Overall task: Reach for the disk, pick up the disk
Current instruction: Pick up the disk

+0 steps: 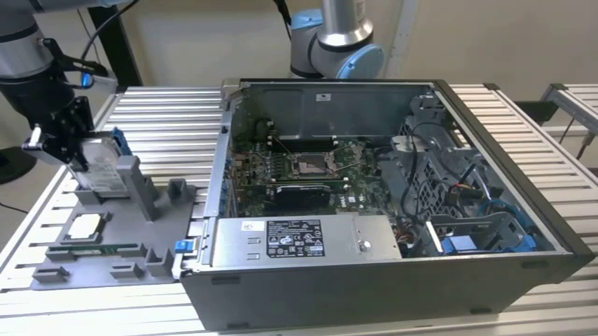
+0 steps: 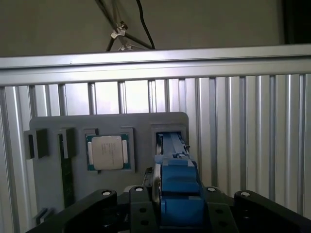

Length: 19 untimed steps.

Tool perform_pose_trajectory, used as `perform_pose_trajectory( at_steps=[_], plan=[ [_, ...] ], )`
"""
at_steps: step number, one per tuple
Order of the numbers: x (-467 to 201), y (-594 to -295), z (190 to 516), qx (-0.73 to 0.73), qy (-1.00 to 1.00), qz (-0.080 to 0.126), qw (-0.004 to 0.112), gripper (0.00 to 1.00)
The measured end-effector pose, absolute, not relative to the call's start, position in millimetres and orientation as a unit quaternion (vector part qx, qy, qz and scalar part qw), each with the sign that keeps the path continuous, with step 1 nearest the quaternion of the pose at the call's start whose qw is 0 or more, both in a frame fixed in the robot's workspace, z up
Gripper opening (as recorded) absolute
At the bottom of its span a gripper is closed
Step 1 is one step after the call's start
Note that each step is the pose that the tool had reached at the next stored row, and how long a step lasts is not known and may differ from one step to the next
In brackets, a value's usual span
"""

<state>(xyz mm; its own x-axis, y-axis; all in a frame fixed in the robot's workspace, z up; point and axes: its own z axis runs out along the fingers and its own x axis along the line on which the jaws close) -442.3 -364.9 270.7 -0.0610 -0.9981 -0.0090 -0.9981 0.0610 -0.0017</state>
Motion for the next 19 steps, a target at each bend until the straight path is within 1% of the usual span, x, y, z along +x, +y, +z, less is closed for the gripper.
perform_pose_trajectory(
  at_steps=[19],
  plan=[
    [-442.3, -364.9, 287.5, -0.685, 0.728, 0.002, 0.004, 0.0]
  ],
)
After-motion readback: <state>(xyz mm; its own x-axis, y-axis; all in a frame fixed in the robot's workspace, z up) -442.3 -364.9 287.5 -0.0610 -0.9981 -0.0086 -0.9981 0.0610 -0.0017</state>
